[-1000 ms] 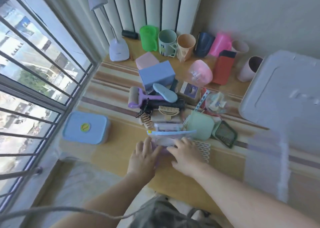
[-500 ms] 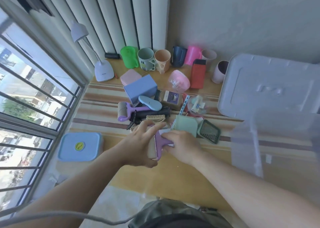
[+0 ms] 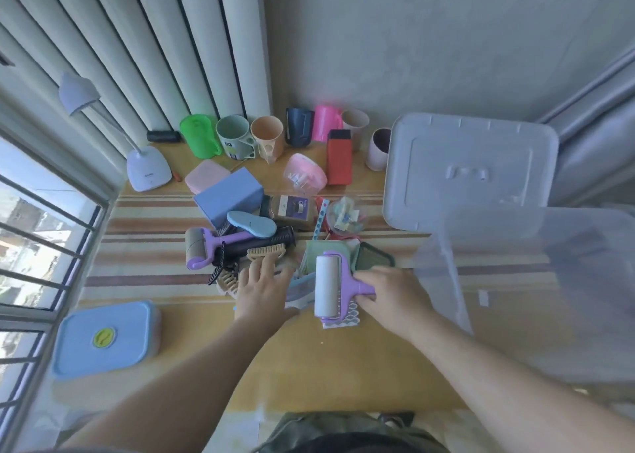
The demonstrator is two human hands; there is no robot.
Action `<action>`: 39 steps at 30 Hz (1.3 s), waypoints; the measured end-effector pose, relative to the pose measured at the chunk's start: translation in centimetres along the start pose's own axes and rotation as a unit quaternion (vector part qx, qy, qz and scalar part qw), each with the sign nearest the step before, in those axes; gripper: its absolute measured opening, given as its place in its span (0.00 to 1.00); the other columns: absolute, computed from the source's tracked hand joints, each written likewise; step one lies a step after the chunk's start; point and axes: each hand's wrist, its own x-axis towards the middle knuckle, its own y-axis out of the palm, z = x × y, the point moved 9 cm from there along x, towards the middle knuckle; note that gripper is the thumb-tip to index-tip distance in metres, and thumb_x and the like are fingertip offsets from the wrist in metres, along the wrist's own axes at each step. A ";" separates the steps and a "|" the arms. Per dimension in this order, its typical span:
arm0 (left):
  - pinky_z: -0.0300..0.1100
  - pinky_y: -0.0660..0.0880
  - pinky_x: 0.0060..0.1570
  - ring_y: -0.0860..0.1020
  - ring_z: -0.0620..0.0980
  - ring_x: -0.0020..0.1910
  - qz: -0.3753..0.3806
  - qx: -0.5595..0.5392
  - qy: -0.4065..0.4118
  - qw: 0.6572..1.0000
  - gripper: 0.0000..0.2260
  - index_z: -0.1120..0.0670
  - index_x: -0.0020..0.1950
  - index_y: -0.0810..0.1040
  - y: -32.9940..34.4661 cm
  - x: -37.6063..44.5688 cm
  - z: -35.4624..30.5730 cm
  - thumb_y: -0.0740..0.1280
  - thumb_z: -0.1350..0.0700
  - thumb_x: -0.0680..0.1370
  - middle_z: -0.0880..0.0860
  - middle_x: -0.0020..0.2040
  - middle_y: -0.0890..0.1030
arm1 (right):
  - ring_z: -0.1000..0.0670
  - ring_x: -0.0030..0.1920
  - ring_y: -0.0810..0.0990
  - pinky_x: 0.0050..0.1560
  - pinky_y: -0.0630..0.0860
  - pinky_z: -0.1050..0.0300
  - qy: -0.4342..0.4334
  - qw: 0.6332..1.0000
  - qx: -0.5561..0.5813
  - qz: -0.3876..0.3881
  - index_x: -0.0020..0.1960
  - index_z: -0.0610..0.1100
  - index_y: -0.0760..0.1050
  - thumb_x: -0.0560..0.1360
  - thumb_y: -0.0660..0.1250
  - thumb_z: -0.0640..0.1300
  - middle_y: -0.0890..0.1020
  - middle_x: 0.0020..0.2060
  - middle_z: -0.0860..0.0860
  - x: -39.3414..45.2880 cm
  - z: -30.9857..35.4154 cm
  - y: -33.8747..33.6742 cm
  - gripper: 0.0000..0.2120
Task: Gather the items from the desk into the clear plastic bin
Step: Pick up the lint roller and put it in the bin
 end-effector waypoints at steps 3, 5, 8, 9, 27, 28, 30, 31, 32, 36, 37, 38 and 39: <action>0.56 0.61 0.68 0.65 0.60 0.67 0.044 0.059 0.003 0.997 0.46 0.39 0.74 0.57 1.3 0.2 -0.2 0.80 0.36 0.63 0.56 0.71 0.63 | 0.47 0.41 0.75 0.41 0.75 0.51 -0.004 1.000 0.013 0.006 0.47 0.51 0.79 0.74 0.71 0.49 0.75 0.37 0.53 -0.2 0.3 0.2 0.03; 0.55 0.63 0.64 0.68 0.59 0.63 0.057 0.078 0.012 0.995 0.41 0.36 0.71 0.58 1.4 0.2 -0.3 0.80 0.48 0.66 0.55 0.66 0.67 | 0.47 0.40 0.74 0.40 0.73 0.51 -0.011 1.000 0.021 0.010 0.44 0.50 0.77 0.74 0.71 0.48 0.73 0.36 0.53 -0.2 0.6 0.4 0.04; 0.56 0.67 0.60 0.71 0.59 0.60 0.053 0.063 0.045 0.996 0.26 0.36 0.61 0.76 1.2 0.5 -1.1 0.79 0.52 0.66 0.53 0.63 0.73 | 0.48 0.39 0.73 0.36 0.67 0.53 -0.016 0.999 0.028 0.005 0.42 0.50 0.76 0.74 0.71 0.47 0.71 0.34 0.53 -0.1 0.6 0.2 0.05; 0.56 0.68 0.58 0.71 0.59 0.59 0.037 0.040 0.051 0.997 0.20 0.37 0.54 0.82 0.8 0.6 -1.3 0.80 0.50 0.65 0.52 0.61 0.75 | 0.48 0.39 0.73 0.36 0.66 0.53 -0.019 0.999 0.030 0.003 0.42 0.50 0.76 0.74 0.71 0.48 0.71 0.34 0.54 0.0 0.5 0.1 0.05; 0.47 0.59 0.30 0.69 0.55 0.32 -0.119 -0.223 0.139 0.957 0.11 0.49 0.41 0.63 -20.5 4.2 -15.4 0.60 0.51 0.82 0.47 0.32 0.69 | 0.44 0.42 0.78 0.46 0.75 0.48 0.013 0.978 0.094 -0.186 0.50 0.47 0.84 0.69 0.81 0.46 0.82 0.39 0.48 -4.5 -14.4 -16.3 0.11; 0.47 0.60 0.30 0.69 0.54 0.31 -0.118 -0.226 0.150 0.955 0.12 0.48 0.40 0.62 -21.1 4.4 -17.8 0.60 0.51 0.82 0.47 0.32 0.69 | 0.44 0.42 0.78 0.46 0.75 0.48 0.025 0.979 0.084 -0.182 0.50 0.47 0.84 0.69 0.81 0.46 0.82 0.38 0.48 -5.4 -16.8 -16.9 0.11; 0.48 0.68 0.31 0.72 0.57 0.33 -0.116 -0.214 0.178 0.954 0.12 0.48 0.40 0.62 -21.6 4.8 -23.1 0.59 0.49 0.81 0.49 0.32 0.71 | 0.43 0.43 0.79 0.47 0.78 0.47 0.047 0.981 0.072 -0.172 0.50 0.49 0.85 0.70 0.80 0.44 0.83 0.38 0.48 -7.3 -21.8 -17.5 0.10; 0.49 0.72 0.33 0.73 0.59 0.34 -0.111 -0.207 0.189 0.954 0.11 0.47 0.40 0.61 -21.5 5.0 -25.7 0.58 0.47 0.81 0.49 0.33 0.71 | 0.43 0.43 0.79 0.47 0.78 0.47 0.059 0.982 0.070 -0.164 0.50 0.50 0.85 0.70 0.80 0.44 0.83 0.38 0.48 -8.3 -24.3 -17.5 0.10; 0.49 0.73 0.34 0.74 0.60 0.34 -0.104 -0.204 0.192 0.954 0.11 0.47 0.41 0.62 -21.3 5.2 -28.1 0.58 0.46 0.81 0.49 0.33 0.71 | 0.44 0.43 0.79 0.46 0.78 0.48 0.063 0.983 0.069 -0.156 0.50 0.51 0.85 0.70 0.80 0.43 0.83 0.38 0.49 -9.2 -26.5 -17.3 0.10; 0.48 0.66 0.34 0.72 0.60 0.38 -0.058 -0.205 0.167 0.963 0.12 0.51 0.44 0.64 -19.0 6.4 -36.0 0.58 0.47 0.83 0.49 0.34 0.71 | 0.49 0.41 0.78 0.43 0.78 0.49 0.064 0.994 0.060 -0.063 0.44 0.57 0.79 0.67 0.74 0.49 0.80 0.37 0.55 -10.7 -32.9 -12.9 0.07; 0.49 0.68 0.35 0.74 0.61 0.39 -0.042 -0.210 0.163 0.963 0.12 0.51 0.44 0.65 -18.3 6.7 -37.5 0.58 0.47 0.83 0.51 0.36 0.73 | 0.49 0.41 0.77 0.41 0.77 0.50 0.058 0.997 0.043 -0.020 0.42 0.58 0.75 0.66 0.70 0.52 0.77 0.36 0.55 -10.5 -33.6 -10.9 0.06; 0.50 0.71 0.37 0.75 0.61 0.40 -0.027 -0.215 0.158 0.963 0.12 0.51 0.44 0.65 -17.6 7.0 -38.7 0.57 0.46 0.84 0.52 0.37 0.74 | 0.48 0.41 0.76 0.39 0.75 0.51 0.048 0.998 0.029 0.026 0.40 0.57 0.72 0.65 0.67 0.52 0.75 0.34 0.54 -10.3 -33.7 -8.9 0.05; 0.52 0.74 0.39 0.77 0.61 0.41 -0.014 -0.215 0.150 0.965 0.12 0.51 0.45 0.65 -16.7 7.2 -39.5 0.58 0.47 0.84 0.52 0.37 0.75 | 0.47 0.41 0.76 0.39 0.74 0.52 0.034 0.997 0.020 0.065 0.39 0.55 0.71 0.65 0.66 0.52 0.74 0.33 0.54 -10.0 -33.6 -6.8 0.05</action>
